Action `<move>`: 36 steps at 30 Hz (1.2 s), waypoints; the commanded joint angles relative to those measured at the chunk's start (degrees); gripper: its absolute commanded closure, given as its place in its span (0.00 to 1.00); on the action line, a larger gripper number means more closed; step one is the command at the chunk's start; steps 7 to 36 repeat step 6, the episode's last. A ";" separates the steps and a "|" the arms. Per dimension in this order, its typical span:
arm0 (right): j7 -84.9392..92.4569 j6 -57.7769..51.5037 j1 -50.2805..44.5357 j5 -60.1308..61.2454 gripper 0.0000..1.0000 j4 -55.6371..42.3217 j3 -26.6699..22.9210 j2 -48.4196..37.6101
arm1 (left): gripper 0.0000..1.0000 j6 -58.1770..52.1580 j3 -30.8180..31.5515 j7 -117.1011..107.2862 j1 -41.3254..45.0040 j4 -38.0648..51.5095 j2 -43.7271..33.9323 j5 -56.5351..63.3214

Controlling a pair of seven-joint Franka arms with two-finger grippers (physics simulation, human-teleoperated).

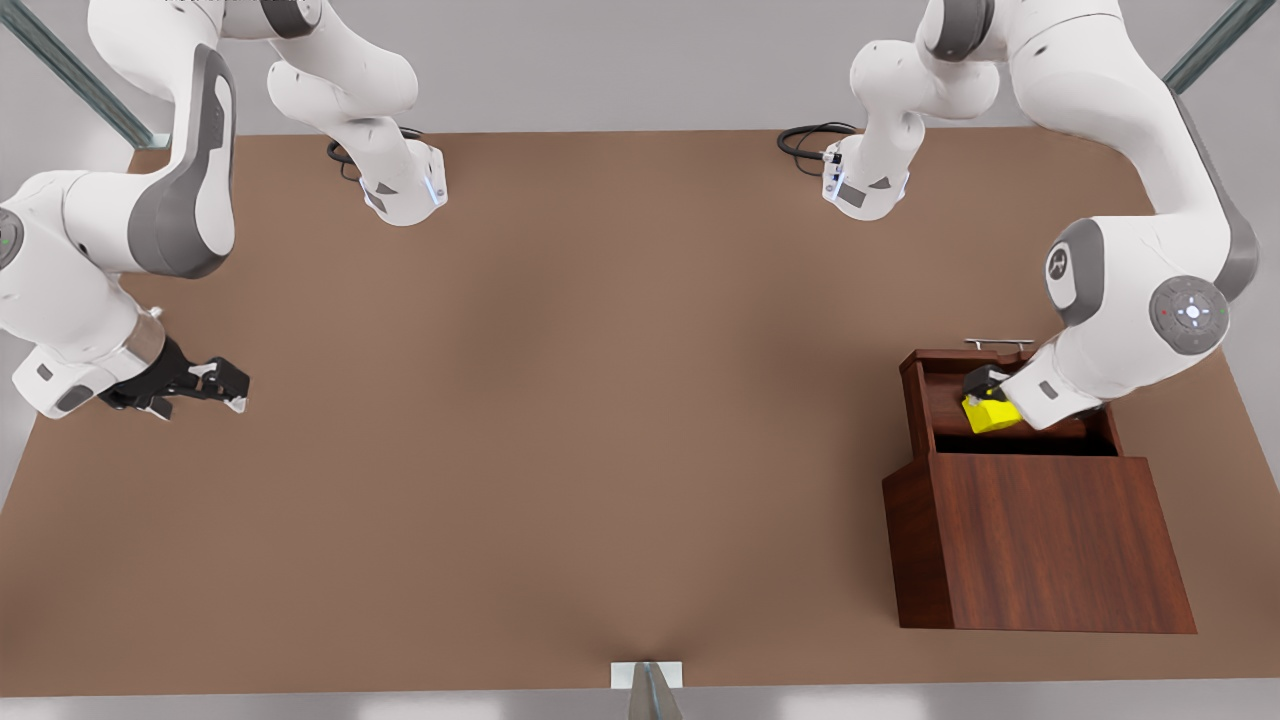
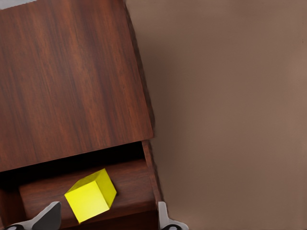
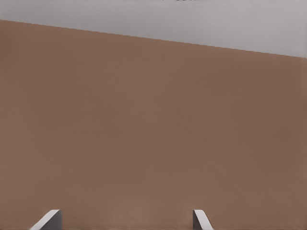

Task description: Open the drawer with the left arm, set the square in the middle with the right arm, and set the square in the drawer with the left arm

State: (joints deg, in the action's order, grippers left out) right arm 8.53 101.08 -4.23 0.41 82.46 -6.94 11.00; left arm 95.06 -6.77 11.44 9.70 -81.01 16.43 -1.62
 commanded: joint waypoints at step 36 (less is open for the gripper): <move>-0.36 -0.97 -0.08 0.12 0.00 -2.57 0.09 -0.54 | 0.00 3.29 13.28 -5.55 -8.99 -4.50 -5.44 9.71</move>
